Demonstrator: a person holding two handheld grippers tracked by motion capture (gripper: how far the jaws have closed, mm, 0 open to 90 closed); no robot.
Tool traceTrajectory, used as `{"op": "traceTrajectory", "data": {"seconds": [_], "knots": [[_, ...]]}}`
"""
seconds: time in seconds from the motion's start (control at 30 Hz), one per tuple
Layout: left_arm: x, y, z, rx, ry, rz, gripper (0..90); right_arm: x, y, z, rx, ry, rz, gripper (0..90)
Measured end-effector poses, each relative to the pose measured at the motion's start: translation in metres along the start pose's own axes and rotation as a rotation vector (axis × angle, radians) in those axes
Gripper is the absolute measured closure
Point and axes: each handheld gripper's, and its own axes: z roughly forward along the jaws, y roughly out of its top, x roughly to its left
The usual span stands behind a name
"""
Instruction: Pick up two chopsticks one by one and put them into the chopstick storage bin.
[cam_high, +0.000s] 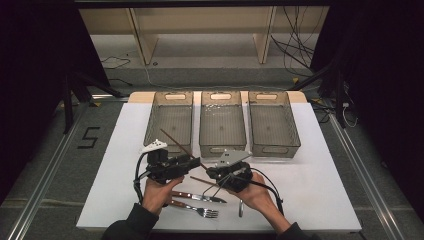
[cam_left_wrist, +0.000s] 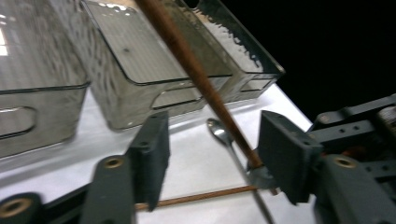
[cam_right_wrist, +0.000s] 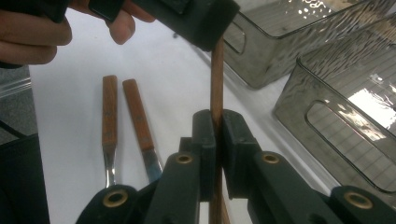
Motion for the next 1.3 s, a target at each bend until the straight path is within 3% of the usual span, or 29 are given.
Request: {"op": "traceTrajectory", "data": {"seconds": [0.33,0.53,0.77,0.9,1.03,1.3], "knots": [[0.002,0.001,0.002,-0.011,-0.064,-0.026,67.3,0.003,0.001,0.000,-0.032,0.005,0.005,85.0],[0.003,0.002,0.001,-0.021,-0.097,-0.048,75.0,0.002,-0.001,0.000,-0.039,0.008,0.005,84.8],[0.003,0.005,0.000,-0.018,-0.163,-0.083,83.0,0.001,-0.001,0.000,-0.056,0.013,0.013,82.7],[0.003,0.009,-0.005,-0.008,-0.154,-0.064,83.6,-0.002,-0.002,-0.003,-0.066,0.042,0.022,69.1],[0.007,0.019,-0.013,-0.011,-0.132,-0.052,83.7,-0.005,-0.005,-0.012,-0.084,0.042,0.023,55.8],[0.025,0.049,-0.033,0.007,-0.069,-0.015,83.6,-0.017,-0.022,-0.022,-0.003,0.024,0.049,35.9]]}}
